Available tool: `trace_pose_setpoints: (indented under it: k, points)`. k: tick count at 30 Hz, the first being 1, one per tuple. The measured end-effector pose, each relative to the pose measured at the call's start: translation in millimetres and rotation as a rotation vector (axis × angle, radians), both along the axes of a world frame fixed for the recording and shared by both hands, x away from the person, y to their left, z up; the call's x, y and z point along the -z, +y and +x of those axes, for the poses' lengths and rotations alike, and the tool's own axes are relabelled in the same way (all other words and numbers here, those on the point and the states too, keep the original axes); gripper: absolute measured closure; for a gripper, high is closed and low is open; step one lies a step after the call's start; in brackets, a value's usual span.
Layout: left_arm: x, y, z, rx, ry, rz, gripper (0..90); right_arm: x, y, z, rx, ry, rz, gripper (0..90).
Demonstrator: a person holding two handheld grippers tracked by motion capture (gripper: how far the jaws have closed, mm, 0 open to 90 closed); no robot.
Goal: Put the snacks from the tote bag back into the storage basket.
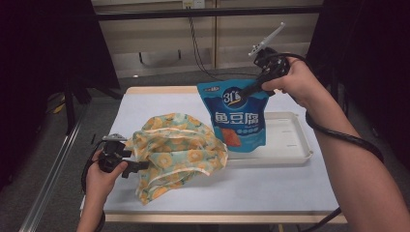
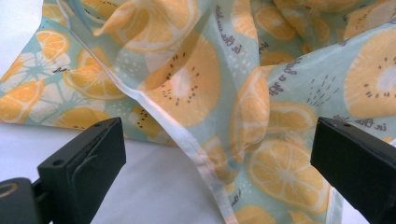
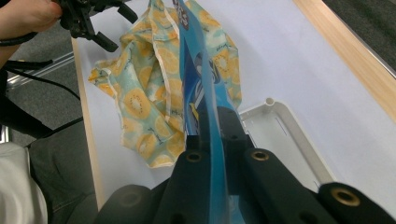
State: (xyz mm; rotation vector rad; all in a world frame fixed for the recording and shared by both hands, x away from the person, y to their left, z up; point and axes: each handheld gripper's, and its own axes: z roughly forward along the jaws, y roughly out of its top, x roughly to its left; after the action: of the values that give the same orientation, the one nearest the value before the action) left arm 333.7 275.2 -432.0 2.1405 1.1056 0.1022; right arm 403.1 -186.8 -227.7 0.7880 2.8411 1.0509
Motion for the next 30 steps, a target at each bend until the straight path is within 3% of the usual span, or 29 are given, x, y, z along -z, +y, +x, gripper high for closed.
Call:
trace_pose_setpoints:
  k: [30]
  points:
    - [-0.5,-0.1,0.0,0.004,0.003,-0.001,3.1,15.5,0.1,0.3,-0.010,-0.002,0.018,90.0]
